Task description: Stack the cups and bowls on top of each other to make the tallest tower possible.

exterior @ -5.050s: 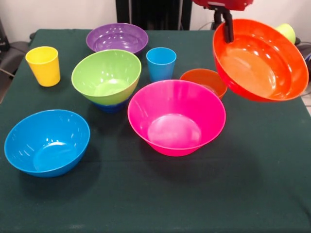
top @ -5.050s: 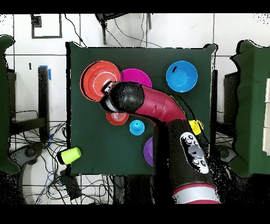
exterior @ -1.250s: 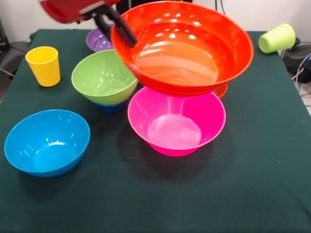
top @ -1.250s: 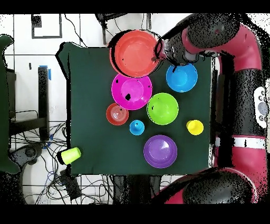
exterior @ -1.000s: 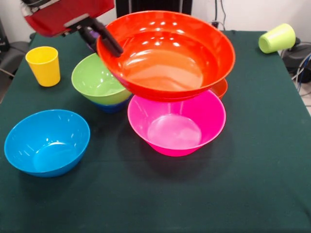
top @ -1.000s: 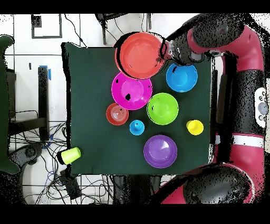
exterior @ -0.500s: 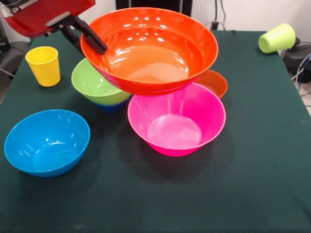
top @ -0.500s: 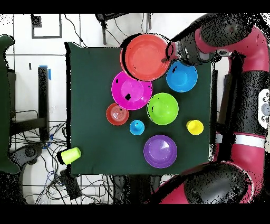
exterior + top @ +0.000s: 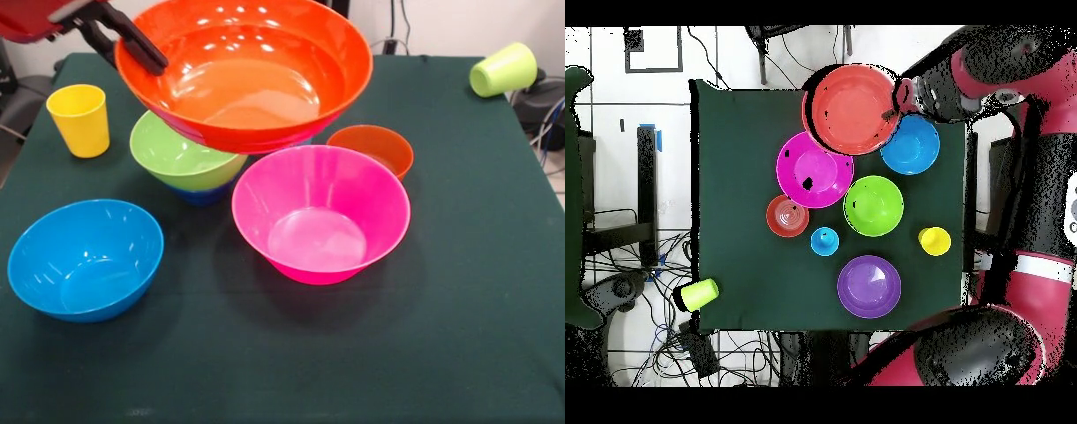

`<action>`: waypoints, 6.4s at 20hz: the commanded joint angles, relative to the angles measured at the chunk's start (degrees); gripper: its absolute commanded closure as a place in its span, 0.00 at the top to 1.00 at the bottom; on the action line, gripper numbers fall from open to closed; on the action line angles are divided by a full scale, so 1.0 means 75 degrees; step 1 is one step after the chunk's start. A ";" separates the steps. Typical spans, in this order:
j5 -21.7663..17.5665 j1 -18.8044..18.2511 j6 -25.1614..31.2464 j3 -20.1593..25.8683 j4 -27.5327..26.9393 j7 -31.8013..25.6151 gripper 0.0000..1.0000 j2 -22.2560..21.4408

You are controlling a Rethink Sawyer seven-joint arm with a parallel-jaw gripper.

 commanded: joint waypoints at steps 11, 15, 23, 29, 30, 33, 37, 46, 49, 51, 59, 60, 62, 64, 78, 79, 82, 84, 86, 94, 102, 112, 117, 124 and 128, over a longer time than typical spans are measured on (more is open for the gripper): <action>-0.0756 -0.0472 -0.0048 -0.0069 0.0339 -0.3865 0.00 0.0141; -0.0788 -0.0608 -0.0268 -0.0118 0.0515 -0.4095 0.00 0.0257; -0.0620 -0.0854 -0.0819 -0.0149 0.1384 -0.3970 0.00 0.0016; -0.0422 -0.1218 -0.1725 -0.0053 0.2728 -0.3484 0.00 -0.0356; -0.0393 -0.1278 -0.1852 -0.0033 0.2944 -0.3385 0.00 -0.0439; -0.0385 -0.1504 -0.2355 0.0029 0.3570 -0.3231 0.00 -0.0579; -0.0382 -0.1634 -0.2680 0.0076 0.4071 -0.3047 0.00 -0.0706; -0.0416 -0.1682 -0.2590 0.0083 0.4094 -0.3063 0.00 -0.0751; -0.0400 -0.1745 -0.2709 0.0104 0.4306 -0.3011 0.00 -0.0826; -0.0431 -0.1822 -0.2881 0.0109 0.4470 -0.3046 0.00 -0.0790; -0.0570 -0.1959 -0.3587 0.0104 0.4938 -0.2963 0.00 -0.0600; -0.0582 -0.1947 -0.3610 0.0095 0.4920 -0.2981 0.00 -0.0545; -0.0609 -0.1929 -0.3674 0.0075 0.4871 -0.3028 0.00 -0.0420; -0.0628 -0.1924 -0.3700 0.0060 0.4807 -0.3104 0.00 -0.0329; -0.0595 -0.1910 -0.3661 0.0035 0.4736 -0.3118 0.00 -0.0269; -0.0599 -0.1914 -0.3643 0.0033 0.4718 -0.3127 0.00 -0.0280; -0.0621 -0.1919 -0.3480 0.0015 0.4541 -0.3239 0.00 -0.0243; -0.0629 -0.1818 -0.3255 0.0010 0.4238 -0.3335 0.00 -0.0156; -0.0659 -0.1806 -0.3189 0.0002 0.4123 -0.3415 0.00 -0.0120; -0.0732 -0.1803 -0.3181 -0.0014 0.3926 -0.3578 0.00 0.0052; -0.0747 -0.1853 -0.3181 -0.0016 0.4016 -0.3579 0.00 0.0091; -0.0973 -0.2263 -0.3138 -0.0078 0.4269 -0.3877 0.00 -0.0143; -0.1049 -0.2280 -0.2830 -0.0058 0.4020 -0.4086 0.00 -0.0096; -0.1213 -0.2289 -0.2479 -0.0020 0.3579 -0.4416 0.00 0.0031; -0.1244 -0.2395 -0.2518 0.0021 0.3665 -0.4431 0.00 0.0028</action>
